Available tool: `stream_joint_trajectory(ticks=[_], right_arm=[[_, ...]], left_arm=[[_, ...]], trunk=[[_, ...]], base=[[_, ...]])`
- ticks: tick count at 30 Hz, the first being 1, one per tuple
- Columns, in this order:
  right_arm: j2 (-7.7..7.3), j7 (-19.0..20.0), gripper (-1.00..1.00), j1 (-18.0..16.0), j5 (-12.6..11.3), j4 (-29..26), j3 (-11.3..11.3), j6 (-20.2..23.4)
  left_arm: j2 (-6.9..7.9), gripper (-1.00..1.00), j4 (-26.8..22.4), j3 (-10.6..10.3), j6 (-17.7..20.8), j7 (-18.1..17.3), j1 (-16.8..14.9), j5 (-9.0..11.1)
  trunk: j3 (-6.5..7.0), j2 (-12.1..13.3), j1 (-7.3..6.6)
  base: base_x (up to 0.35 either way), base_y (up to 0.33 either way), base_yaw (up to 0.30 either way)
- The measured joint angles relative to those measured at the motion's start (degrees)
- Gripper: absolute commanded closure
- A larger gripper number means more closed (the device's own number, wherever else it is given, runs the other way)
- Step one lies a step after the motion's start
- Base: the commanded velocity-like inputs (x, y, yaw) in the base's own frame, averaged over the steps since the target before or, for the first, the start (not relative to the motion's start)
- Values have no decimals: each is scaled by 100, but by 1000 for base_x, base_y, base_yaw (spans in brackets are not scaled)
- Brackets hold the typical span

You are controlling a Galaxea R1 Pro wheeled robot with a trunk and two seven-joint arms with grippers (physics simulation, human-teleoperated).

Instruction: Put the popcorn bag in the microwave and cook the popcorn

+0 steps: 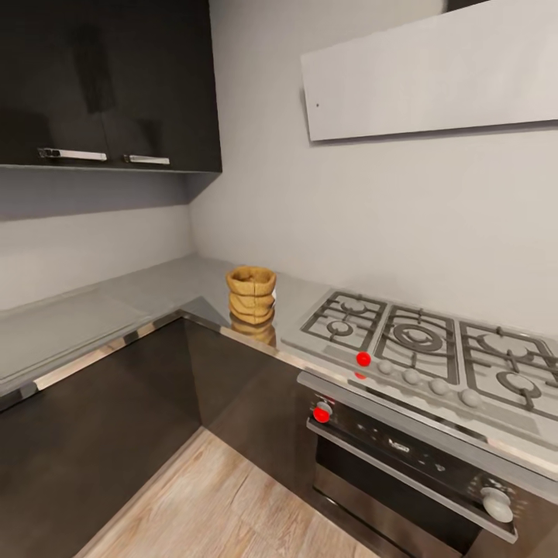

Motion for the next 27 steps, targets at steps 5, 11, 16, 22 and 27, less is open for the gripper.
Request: stream_joint_trajectory(ticks=[5,11,16,22,27], right_arm=[[0,0,-100,0,0,0,0,0],[0,0,-100,0,0,0,0,0],[-3,0,-100,0,0,0,0,0],[-7,0,-100,0,0,0,0,0],[-9,0,-100,0,0,0,0,9]], left_arm=[[0,-100,0,0,0,-8,0,-1],[4,-100,0,0,0,-20,0,-8],[0,-100,0,0,0,-23,0,-8],[0,-100,0,0,0,-54,0,-7],[0,-100,0,-2,0,-61,0,-8]], trunk=[[90,201,-110],[126,282,-155],[144,321,-176],[251,562,-308],[341,762,-417]], base=[[0,0,0],[0,0,0],[0,0,0],[0,0,0],[0,0,0]])
